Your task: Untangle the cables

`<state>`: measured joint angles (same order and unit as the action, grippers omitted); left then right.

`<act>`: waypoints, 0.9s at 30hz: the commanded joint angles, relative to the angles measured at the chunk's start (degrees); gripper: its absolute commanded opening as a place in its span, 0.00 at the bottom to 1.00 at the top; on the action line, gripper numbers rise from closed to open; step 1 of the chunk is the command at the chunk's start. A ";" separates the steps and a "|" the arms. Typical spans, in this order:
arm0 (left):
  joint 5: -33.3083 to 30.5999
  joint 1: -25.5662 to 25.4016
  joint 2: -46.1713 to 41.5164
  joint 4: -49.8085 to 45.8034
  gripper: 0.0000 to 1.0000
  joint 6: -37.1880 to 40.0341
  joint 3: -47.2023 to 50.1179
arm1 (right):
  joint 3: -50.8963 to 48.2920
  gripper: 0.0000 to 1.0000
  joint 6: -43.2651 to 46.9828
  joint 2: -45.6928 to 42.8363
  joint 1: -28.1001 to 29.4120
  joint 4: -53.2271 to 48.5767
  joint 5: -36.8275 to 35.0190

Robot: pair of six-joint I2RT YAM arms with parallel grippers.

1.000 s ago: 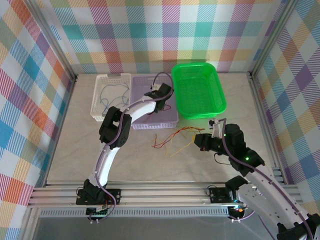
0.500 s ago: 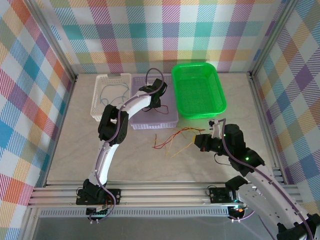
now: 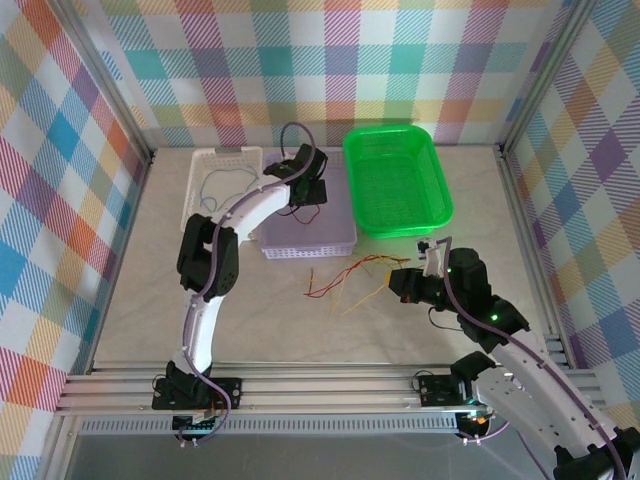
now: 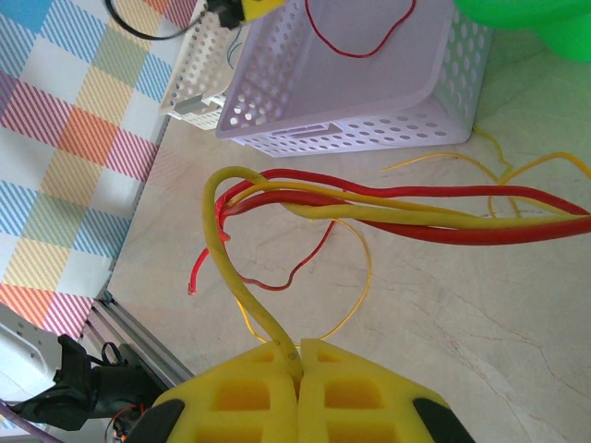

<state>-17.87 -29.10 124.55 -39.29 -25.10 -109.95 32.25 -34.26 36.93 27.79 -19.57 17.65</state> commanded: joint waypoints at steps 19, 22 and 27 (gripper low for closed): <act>27.23 -2.97 -30.68 14.40 0.96 -10.51 29.03 | 1.48 0.00 -1.00 1.88 -0.14 1.82 0.49; 32.06 -6.10 -35.98 21.35 0.95 -12.14 38.34 | 1.63 0.00 -1.16 1.88 -0.17 1.73 -0.18; 34.75 -10.54 -44.81 28.95 0.93 -10.94 51.47 | 1.86 0.00 -1.23 1.73 -0.19 1.56 -0.46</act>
<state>12.53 -38.22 83.92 -17.80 -35.66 -62.98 32.25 -35.16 39.07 27.79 -19.31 17.21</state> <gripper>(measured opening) 0.929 0.056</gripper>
